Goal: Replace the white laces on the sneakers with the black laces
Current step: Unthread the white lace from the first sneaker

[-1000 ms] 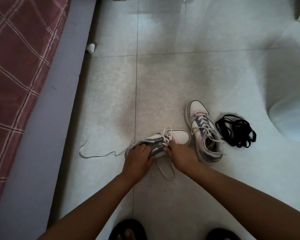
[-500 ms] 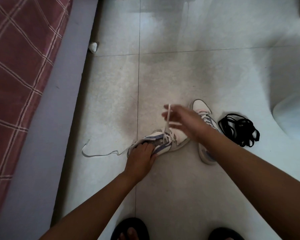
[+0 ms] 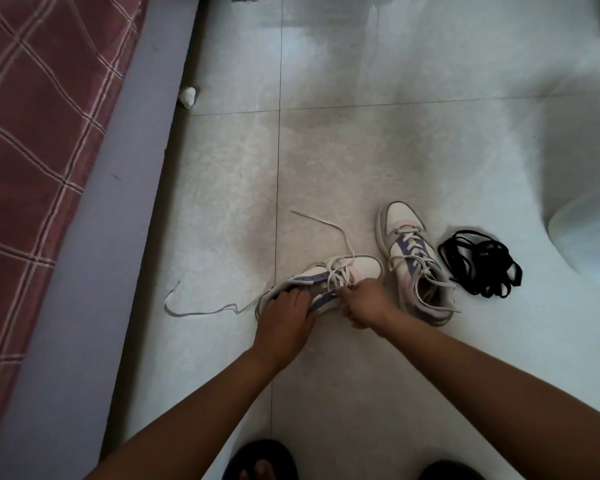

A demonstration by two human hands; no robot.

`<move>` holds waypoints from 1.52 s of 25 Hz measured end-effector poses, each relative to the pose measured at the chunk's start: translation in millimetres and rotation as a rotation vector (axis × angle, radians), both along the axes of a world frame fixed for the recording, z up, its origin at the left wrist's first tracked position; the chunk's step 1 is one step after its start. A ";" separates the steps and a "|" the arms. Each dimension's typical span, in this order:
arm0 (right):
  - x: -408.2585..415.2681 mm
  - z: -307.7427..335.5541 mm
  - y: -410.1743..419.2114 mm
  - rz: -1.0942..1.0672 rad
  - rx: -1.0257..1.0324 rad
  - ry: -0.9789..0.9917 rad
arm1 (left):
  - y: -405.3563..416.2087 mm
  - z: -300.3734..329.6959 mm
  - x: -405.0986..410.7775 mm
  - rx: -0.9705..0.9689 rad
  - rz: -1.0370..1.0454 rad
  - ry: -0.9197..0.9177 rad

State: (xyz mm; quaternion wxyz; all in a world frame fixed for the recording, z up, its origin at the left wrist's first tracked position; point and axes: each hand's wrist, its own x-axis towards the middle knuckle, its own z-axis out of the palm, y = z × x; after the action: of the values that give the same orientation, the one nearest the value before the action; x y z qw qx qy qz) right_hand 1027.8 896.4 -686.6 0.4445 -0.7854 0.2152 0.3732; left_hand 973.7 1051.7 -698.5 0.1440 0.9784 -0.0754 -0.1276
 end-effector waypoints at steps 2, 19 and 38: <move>-2.3 -8.7 5.7 -0.148 0.053 -0.032 | 0.6 -1.3 0.4 0.011 -0.003 0.006; -24.1 -0.6 -14.1 0.983 -0.674 -0.784 | 0.4 -1.7 1.9 0.003 0.017 0.016; -19.0 -4.2 -23.5 0.070 -0.311 -0.661 | 1.0 -5.0 0.7 0.000 0.006 0.005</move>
State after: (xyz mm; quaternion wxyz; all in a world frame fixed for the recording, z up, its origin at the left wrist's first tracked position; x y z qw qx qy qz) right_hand 1008.8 872.9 -690.8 0.3520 -0.9288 0.0869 0.0771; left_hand 974.4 1052.7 -703.5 0.1445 0.9784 -0.0720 -0.1294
